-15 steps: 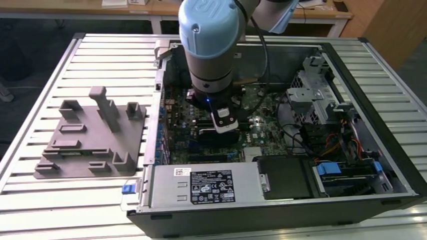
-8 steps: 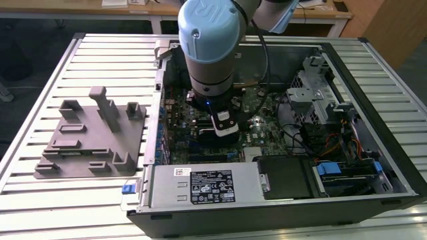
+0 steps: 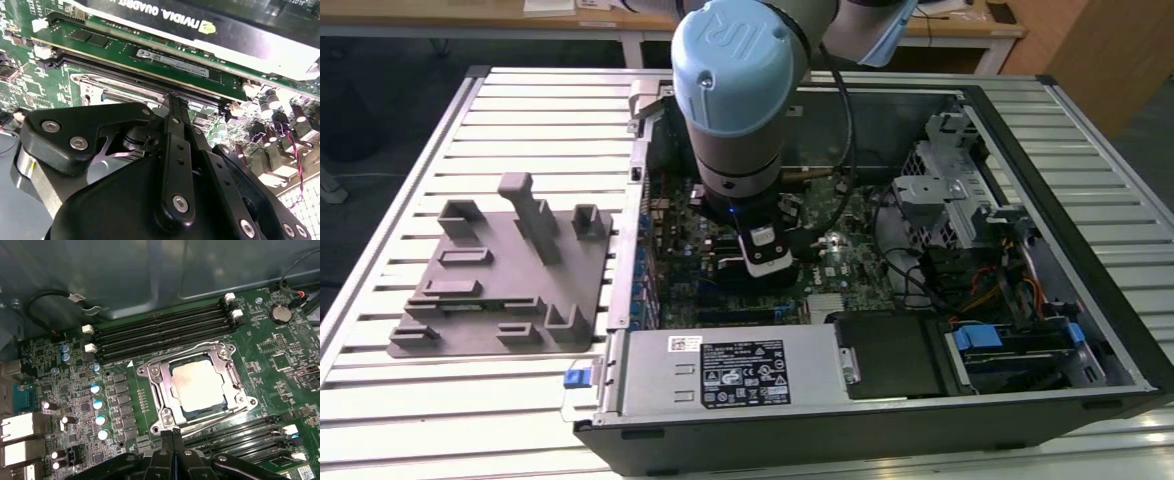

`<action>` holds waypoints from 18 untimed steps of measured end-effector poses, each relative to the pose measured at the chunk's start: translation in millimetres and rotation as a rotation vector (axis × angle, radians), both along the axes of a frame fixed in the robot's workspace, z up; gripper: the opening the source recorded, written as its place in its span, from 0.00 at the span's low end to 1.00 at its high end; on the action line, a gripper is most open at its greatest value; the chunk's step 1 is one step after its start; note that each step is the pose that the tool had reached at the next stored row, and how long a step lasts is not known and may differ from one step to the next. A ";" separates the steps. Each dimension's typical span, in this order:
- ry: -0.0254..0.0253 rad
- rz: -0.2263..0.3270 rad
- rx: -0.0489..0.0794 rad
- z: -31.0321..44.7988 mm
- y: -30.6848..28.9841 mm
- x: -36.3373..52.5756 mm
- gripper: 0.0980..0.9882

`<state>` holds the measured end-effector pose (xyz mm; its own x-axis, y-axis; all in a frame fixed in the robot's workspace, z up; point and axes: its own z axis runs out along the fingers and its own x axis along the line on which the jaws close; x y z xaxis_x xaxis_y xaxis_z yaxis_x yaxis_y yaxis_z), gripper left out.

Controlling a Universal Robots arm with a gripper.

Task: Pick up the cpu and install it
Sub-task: 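Install the second cpu locking lever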

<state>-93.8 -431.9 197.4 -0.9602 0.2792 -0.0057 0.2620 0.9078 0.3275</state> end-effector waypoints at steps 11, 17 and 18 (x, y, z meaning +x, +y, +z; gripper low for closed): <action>0.0000 0.000 0.000 -4.2 4.3 -3.9 0.01; 0.0000 0.000 0.000 -6.0 8.7 -5.4 0.01; -0.0001 0.000 0.000 -6.3 9.5 -5.6 0.01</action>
